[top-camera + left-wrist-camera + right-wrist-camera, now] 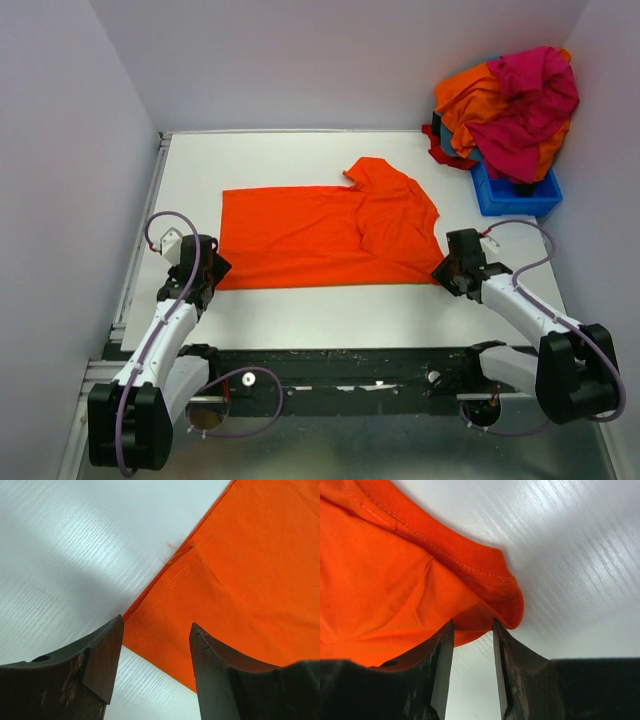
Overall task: Fold and stack the t-shirts
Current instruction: Fold the flattened tshirt in 1/3 of the way
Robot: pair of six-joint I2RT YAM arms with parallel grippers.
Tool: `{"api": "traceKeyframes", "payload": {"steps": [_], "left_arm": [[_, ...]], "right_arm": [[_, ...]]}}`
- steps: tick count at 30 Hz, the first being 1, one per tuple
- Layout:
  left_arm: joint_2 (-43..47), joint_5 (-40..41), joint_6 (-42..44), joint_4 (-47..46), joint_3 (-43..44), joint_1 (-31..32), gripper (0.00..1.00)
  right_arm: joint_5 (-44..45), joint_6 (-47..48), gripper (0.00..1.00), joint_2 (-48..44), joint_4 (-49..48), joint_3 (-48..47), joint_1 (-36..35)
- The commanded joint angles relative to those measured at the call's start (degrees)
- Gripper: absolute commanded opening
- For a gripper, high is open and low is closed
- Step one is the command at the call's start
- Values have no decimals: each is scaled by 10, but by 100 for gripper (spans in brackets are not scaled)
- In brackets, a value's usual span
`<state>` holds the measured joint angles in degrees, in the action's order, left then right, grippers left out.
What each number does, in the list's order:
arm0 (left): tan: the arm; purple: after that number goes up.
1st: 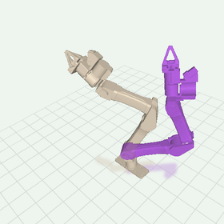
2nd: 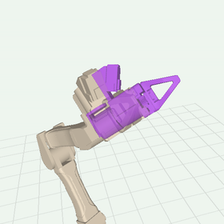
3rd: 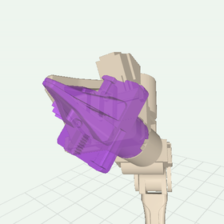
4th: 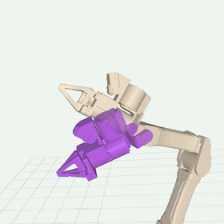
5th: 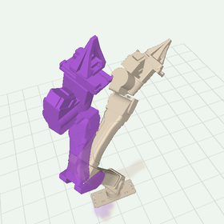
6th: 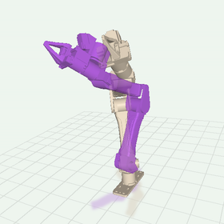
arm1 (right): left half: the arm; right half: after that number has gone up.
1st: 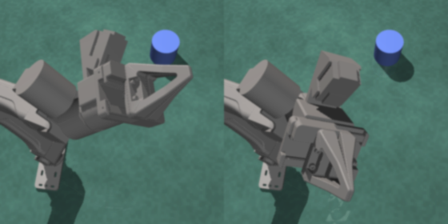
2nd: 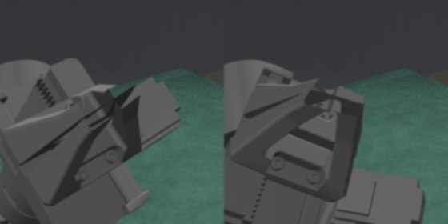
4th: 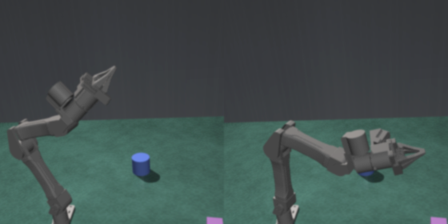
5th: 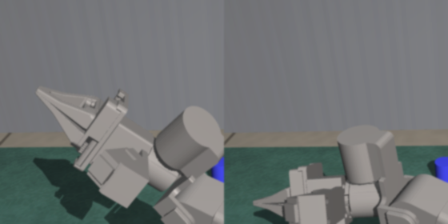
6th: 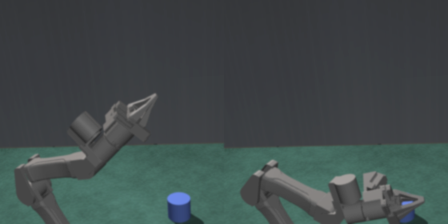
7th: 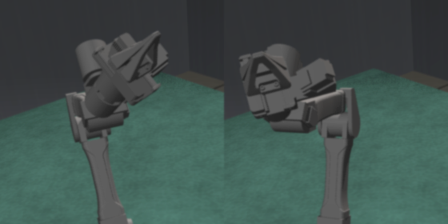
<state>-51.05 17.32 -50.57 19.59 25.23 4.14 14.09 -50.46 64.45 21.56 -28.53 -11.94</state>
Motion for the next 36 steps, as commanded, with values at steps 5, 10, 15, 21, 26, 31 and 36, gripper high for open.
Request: {"api": "traceKeyframes", "payload": {"steps": [5,10,15,21,26,31,36], "left_arm": [[3,22,-7,19,-4,1,66],[-1,21,-5,18,-4,1,66],[-9,14,-4,16,-2,1,66],[-16,2,-5,8,-7,1,66],[-25,3,-8,9,-9,1,66],[-30,3,-10,10,3,1,65],[-29,6,-9,15,9,1,65]], "right_arm": [[27,-52,25,24,40,-16,11],[42,-56,13,1,69,-15,42],[55,-52,1,-55,106,-8,66],[65,-53,1,-98,132,2,83],[-10,5,50,-86,84,-2,89],[-40,-9,48,-48,63,-6,89],[-15,-25,43,-23,55,-11,89]]}}
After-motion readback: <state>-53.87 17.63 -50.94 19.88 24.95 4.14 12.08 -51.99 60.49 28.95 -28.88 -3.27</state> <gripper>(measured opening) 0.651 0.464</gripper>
